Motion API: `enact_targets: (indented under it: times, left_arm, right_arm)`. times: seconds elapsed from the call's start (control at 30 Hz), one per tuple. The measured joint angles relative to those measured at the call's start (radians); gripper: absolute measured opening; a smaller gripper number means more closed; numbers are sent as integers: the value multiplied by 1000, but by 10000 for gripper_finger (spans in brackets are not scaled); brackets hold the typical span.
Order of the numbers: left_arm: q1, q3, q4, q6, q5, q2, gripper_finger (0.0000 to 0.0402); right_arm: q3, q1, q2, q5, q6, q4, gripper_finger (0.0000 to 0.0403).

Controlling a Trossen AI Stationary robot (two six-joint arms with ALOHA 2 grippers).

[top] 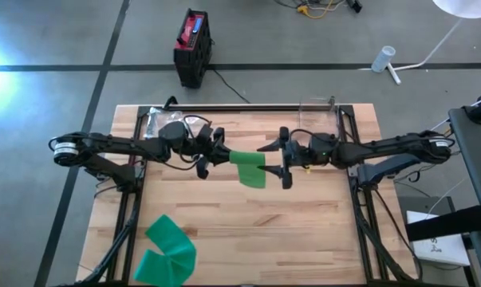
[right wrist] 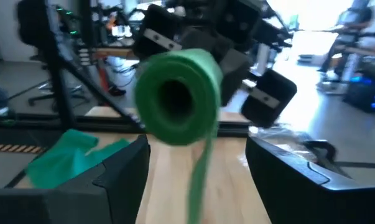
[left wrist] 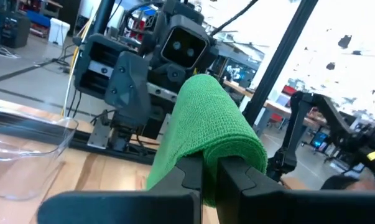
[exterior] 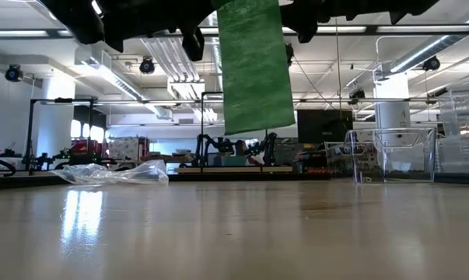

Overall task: Roll bandage
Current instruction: Roll the green bandage

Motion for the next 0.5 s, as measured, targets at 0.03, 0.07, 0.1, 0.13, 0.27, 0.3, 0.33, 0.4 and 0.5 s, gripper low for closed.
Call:
enact_targets:
  times: [0.03,0.07,0.1,0.13,0.27,0.3,0.33,0.4,0.5]
  left_arm:
    - [0,0,4,-12,0,0,4]
    - [0,0,4,-22,0,0,4]
    - [0,0,4,-36,0,0,4]
    - [0,0,3,-50,0,0,4]
    - [0,0,11,-83,0,0,4]
    - [0,0,13,-85,-5,0,4]
    - [0,0,15,-89,-13,3,4]
    - [0,0,24,-91,-36,6,4]
    - [0,0,58,-118,-52,22,4]
  right_arm:
    - [0,0,7,23,-14,6,249]
    - [0,-2,11,44,-27,6,241]
    - [0,-2,13,57,-40,-2,232]
    - [0,-3,16,59,-49,-3,220]
    - [2,-2,17,59,-85,-6,139]
    - [7,-2,21,59,-96,-8,110]
    - [14,-2,24,59,-98,-10,81]
    - [26,-2,29,59,-108,-20,26]
    - [56,-6,41,70,-130,-64,14]
